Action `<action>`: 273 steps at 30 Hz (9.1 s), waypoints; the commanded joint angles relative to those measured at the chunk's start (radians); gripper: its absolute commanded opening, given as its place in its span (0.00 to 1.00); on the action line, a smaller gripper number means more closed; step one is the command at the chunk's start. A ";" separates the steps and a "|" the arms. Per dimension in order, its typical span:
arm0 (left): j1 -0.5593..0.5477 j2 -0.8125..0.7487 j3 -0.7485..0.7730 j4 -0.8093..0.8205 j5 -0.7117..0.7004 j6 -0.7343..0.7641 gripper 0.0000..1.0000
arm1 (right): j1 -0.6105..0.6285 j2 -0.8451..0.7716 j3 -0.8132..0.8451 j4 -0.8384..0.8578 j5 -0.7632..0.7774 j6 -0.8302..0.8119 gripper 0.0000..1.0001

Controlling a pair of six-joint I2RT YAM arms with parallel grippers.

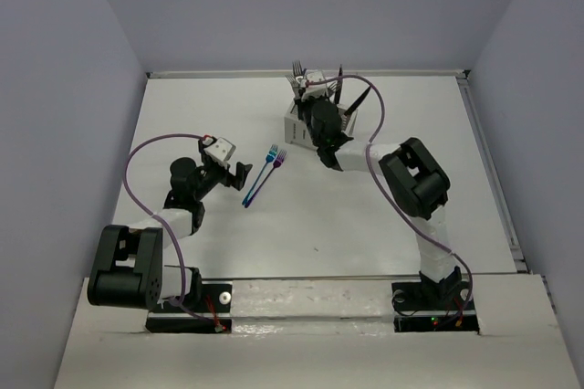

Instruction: Sort the eating utensils into containers

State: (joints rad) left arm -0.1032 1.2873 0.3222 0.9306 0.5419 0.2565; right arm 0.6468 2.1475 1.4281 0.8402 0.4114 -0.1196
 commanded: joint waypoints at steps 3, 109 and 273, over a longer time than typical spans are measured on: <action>-0.003 -0.016 0.028 0.043 0.015 0.021 0.99 | -0.007 -0.096 -0.128 0.109 -0.008 0.057 0.13; -0.015 -0.448 0.584 -0.800 0.018 -0.171 0.00 | 0.211 -0.390 0.081 -0.372 -0.680 0.804 0.65; 0.007 -0.252 -0.215 0.237 -0.258 0.132 0.99 | 0.267 -0.086 0.075 -1.440 -0.247 0.480 0.33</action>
State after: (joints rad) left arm -0.1028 1.0512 0.1104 1.0798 0.2932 0.3668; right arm 0.9104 2.0697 1.5078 -0.5568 0.2333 0.3576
